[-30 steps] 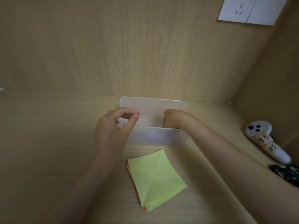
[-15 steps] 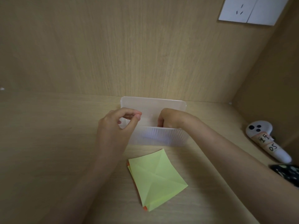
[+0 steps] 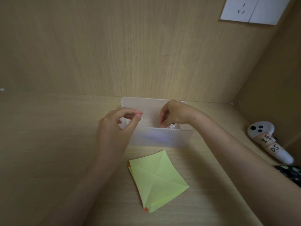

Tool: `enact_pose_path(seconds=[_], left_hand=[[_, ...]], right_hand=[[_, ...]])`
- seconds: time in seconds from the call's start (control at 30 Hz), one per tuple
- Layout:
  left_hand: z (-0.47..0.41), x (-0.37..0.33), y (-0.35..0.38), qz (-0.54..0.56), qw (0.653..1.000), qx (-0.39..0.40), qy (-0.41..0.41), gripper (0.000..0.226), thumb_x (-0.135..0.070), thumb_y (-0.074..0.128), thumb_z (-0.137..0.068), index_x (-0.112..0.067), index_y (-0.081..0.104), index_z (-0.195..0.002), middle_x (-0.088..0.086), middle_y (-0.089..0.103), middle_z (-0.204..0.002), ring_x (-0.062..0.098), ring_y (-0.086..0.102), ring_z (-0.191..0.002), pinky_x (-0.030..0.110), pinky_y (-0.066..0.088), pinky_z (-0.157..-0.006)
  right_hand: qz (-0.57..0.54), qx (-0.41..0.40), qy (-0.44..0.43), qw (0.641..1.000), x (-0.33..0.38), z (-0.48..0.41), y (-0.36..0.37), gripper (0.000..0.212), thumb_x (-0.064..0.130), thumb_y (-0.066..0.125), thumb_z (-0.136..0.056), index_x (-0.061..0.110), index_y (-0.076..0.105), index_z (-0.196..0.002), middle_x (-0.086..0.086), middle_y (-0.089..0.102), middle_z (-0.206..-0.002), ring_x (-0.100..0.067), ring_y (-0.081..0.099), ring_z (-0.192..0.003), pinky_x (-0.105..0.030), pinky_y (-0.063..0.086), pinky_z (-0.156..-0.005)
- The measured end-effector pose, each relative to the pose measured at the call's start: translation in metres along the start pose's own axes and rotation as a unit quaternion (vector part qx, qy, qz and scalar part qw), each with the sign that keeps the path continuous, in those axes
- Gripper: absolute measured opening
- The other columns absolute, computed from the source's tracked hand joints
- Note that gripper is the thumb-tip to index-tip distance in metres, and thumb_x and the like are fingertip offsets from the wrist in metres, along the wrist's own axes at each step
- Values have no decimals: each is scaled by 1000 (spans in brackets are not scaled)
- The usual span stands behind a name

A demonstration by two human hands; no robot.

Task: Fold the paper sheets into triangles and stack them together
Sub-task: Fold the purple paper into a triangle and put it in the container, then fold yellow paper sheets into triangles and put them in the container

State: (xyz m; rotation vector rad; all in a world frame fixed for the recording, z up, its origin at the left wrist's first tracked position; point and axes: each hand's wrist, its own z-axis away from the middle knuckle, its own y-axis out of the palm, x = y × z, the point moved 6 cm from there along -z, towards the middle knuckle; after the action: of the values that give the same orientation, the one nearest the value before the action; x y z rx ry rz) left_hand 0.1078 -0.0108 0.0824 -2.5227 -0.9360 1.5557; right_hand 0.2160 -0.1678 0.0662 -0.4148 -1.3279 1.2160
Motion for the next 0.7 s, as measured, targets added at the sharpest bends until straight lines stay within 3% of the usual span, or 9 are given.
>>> enact_pose_path(seconds=[0.1, 0.2, 0.43, 0.57, 0.7], left_hand=[[0, 0, 0, 2, 1000, -1, 1, 10, -16, 69, -82, -25, 71, -80, -18, 69, -81, 1, 59, -78, 6, 35, -68], [0, -3, -1, 12, 1000, -4, 8, 10, -15, 69, -82, -24, 71, -80, -18, 69, -81, 0, 58, -76, 6, 35, -67], [3, -16, -1, 49, 998, 27, 43, 10, -18, 67, -83, -25, 71, -78, -13, 69, -71, 2, 56, -66, 13, 34, -53], [10, -20, 3, 53, 994, 93, 38, 15, -18, 64, -86, -26, 70, -75, -12, 67, -63, 5, 58, -57, 15, 37, -50], [25, -11, 14, 17, 972, 233, 15, 19, -15, 64, -86, -28, 70, -73, -13, 68, -64, 1, 57, -55, 7, 36, -51]], right_hand=[[-19, -11, -16, 1000, 0, 3, -3, 22, -1, 75, -72, 17, 62, -67, -6, 62, -72, -16, 53, -70, -19, 40, -56], [-79, -47, -48, 995, 6, 14, -13, 24, -3, 74, -72, 18, 62, -66, 1, 61, -65, -7, 53, -60, -14, 39, -51], [-207, -231, -160, 937, 24, 96, -22, 13, 8, 77, -73, 15, 66, -72, 2, 60, -67, 1, 47, -57, -9, 36, -55], [-150, -177, -176, 957, 13, 123, 21, 11, 23, 80, -69, 23, 71, -75, 10, 65, -72, -2, 54, -67, -16, 40, -64], [-49, -53, -227, 971, 2, 125, 68, 43, 41, 80, -63, 26, 72, -102, 22, 65, -106, 4, 52, -107, -16, 38, -96]])
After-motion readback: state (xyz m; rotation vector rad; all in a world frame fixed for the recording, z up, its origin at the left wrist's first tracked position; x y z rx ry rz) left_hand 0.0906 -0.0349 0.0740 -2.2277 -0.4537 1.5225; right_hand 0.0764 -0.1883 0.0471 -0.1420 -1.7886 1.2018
